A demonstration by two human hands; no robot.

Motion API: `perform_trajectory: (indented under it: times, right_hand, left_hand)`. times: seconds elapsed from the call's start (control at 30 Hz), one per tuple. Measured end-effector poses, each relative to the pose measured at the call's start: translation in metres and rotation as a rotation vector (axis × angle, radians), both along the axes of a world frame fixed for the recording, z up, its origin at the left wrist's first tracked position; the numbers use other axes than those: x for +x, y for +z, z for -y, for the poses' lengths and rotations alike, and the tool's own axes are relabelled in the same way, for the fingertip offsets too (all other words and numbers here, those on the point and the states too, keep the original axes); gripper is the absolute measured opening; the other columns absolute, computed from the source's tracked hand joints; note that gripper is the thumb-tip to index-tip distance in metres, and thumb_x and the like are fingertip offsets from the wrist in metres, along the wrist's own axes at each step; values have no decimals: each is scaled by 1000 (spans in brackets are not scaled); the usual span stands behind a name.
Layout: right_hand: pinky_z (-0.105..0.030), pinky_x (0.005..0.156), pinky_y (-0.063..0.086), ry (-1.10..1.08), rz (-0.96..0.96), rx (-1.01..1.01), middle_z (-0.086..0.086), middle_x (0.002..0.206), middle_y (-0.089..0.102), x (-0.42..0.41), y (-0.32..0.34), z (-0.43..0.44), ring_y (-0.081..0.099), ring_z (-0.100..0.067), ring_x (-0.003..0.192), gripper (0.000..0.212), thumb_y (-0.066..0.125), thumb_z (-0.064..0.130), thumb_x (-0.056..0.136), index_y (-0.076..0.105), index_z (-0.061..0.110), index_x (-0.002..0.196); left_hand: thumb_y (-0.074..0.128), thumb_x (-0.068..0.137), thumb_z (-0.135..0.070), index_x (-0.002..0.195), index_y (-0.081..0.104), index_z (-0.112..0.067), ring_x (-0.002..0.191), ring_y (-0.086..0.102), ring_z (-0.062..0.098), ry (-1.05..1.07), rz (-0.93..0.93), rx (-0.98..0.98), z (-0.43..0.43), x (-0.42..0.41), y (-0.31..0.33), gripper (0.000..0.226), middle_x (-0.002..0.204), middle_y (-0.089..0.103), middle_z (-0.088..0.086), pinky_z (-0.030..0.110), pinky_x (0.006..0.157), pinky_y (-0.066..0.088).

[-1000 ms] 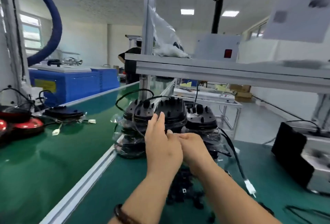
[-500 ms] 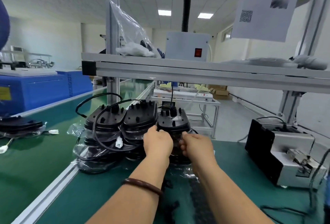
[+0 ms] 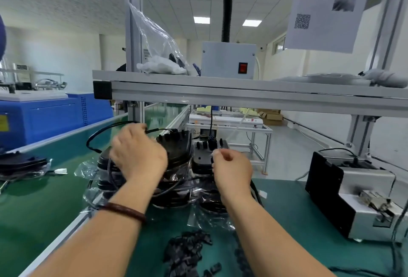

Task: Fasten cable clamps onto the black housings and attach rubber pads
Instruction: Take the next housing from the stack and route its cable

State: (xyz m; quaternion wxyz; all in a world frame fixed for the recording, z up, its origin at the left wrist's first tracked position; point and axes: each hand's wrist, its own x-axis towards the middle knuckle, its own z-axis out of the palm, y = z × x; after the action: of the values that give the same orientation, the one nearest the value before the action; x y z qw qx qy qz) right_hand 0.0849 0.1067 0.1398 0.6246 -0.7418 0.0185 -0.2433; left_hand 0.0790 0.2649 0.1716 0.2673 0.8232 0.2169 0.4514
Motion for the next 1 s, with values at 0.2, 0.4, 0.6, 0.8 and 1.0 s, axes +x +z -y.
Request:
perform_trajectory:
  times: [0.2,0.4,0.6,0.8,1.0]
  right_hand:
    - [-28,52,53,291,-263,-10,-9,55,61,-20,-11,-34,59,-13,42,38,58,31,95,61,3,70]
    - [-36,71,58,218,-131,-157,-5,69,65,-17,-11,-47,59,-15,60,39,56,33,94,61,0,73]
    - [-29,66,43,236,-171,-201,-4,81,54,12,27,-59,52,-19,73,18,57,28,94,59,12,85]
    - [-31,64,46,310,-420,-411,-14,95,56,30,43,-78,52,-26,72,24,56,24,91,56,2,100]
    - [-25,43,26,141,-410,-473,-15,138,42,36,41,-85,29,-12,58,58,50,43,96,43,1,135]
  left_hand:
    - [46,82,-14,144,28,-7,137,30,37,18,-651,-43,-48,19,25,65,160,0,5,51,114,10]
    - [43,86,-10,112,58,1,123,42,35,-66,-689,161,-57,26,26,32,132,46,21,36,100,33]
    - [47,92,-13,86,64,-6,77,54,26,-71,-505,332,-61,16,32,19,92,62,9,29,67,37]
    - [47,92,4,88,57,3,81,63,30,-480,-331,-555,-57,25,30,11,109,64,27,36,65,56]
    - [35,95,3,76,51,-4,62,55,25,-539,-365,-768,-50,29,14,26,76,57,14,26,45,48]
